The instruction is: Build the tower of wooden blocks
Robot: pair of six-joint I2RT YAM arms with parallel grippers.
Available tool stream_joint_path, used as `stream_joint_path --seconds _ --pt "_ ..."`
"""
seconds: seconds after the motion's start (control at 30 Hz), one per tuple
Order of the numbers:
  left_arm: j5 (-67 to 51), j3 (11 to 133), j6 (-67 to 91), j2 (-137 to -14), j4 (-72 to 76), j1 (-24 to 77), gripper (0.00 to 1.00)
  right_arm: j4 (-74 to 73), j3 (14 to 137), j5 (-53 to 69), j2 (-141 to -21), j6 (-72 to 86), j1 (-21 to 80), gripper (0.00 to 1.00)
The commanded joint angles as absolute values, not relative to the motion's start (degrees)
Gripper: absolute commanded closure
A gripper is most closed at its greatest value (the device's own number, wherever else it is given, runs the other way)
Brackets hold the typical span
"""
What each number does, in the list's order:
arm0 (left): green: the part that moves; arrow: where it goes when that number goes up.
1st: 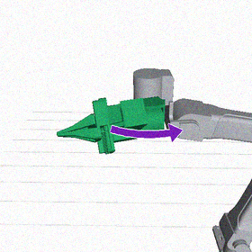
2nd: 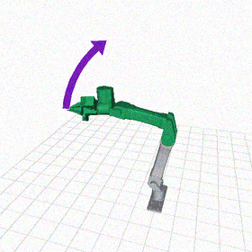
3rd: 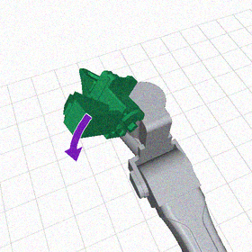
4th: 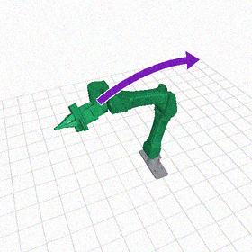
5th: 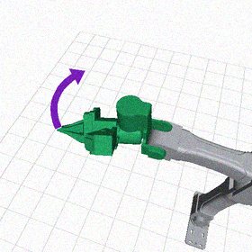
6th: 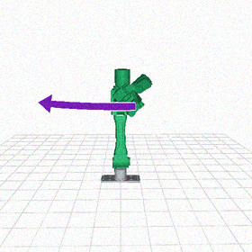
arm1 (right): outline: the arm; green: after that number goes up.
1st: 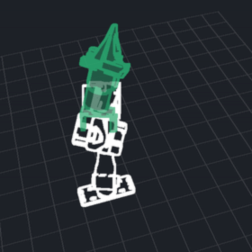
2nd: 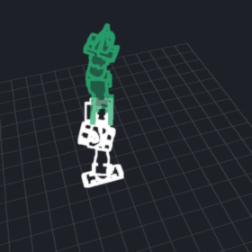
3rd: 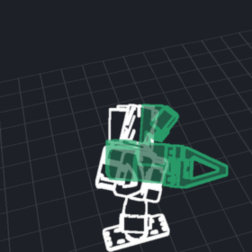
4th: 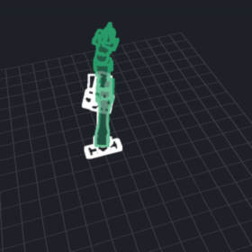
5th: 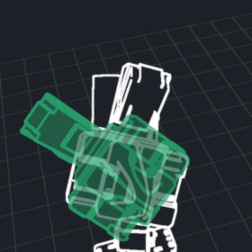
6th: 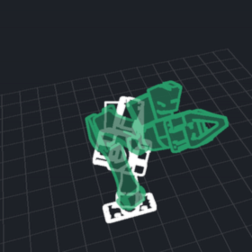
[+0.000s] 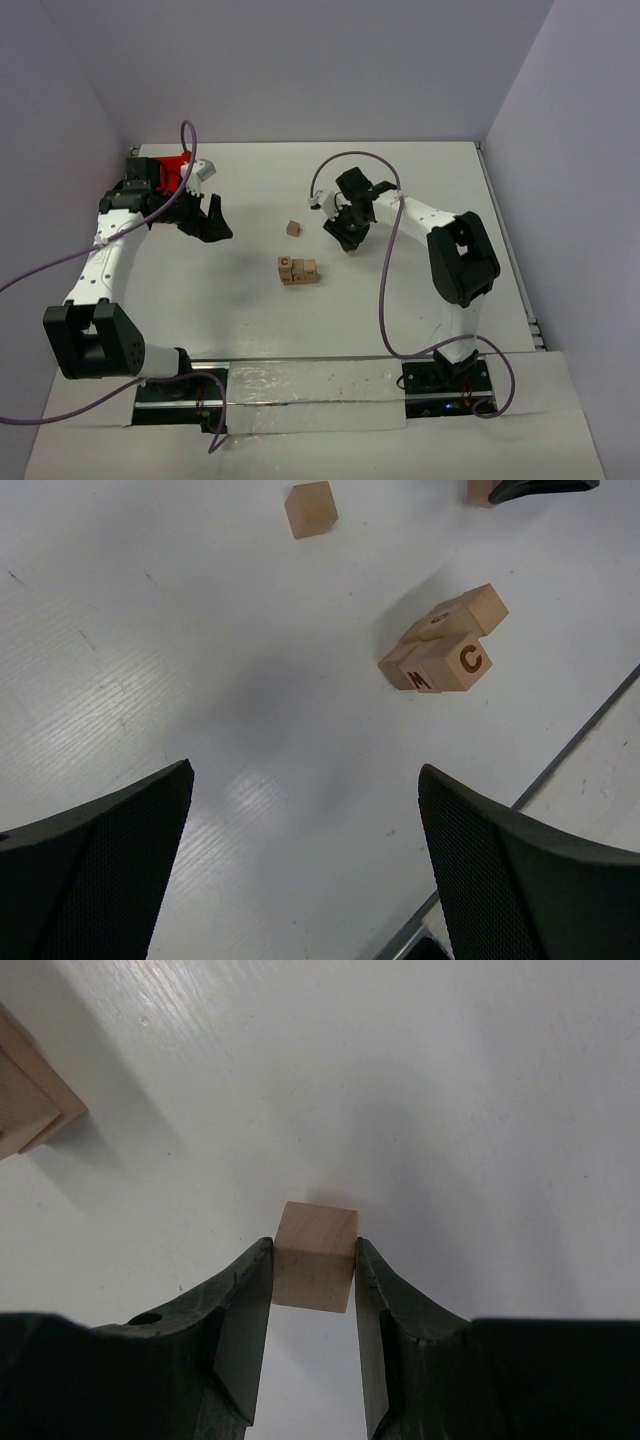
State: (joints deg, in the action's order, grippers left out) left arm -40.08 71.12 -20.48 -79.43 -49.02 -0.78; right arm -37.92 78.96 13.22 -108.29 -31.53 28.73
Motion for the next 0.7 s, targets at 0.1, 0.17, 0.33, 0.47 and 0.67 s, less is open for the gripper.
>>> stream_joint_path --seconds 0.1,0.17,0.33,0.47,0.67 --pt "-40.6 75.0 -18.7 -80.3 -46.6 -0.6 0.01 -36.9 79.0 14.1 -110.3 -32.8 27.9 0.61" --pt "-40.7 75.1 -18.6 -80.3 -46.6 -0.6 0.01 -37.2 79.2 14.3 -110.7 -33.0 27.9 0.57" --pt "-40.7 74.9 -18.8 -80.3 -46.5 -0.6 0.01 -37.9 80.0 14.5 -111.1 -32.6 27.9 0.27" --pt "-40.9 75.0 -18.7 -80.3 -46.1 -0.6 0.01 -38.3 80.1 14.1 -110.9 -32.3 27.8 0.18" --pt "-41.0 74.8 -18.8 -80.3 -45.8 -0.6 0.01 -38.2 78.9 14.0 -109.3 -31.9 27.0 0.19"
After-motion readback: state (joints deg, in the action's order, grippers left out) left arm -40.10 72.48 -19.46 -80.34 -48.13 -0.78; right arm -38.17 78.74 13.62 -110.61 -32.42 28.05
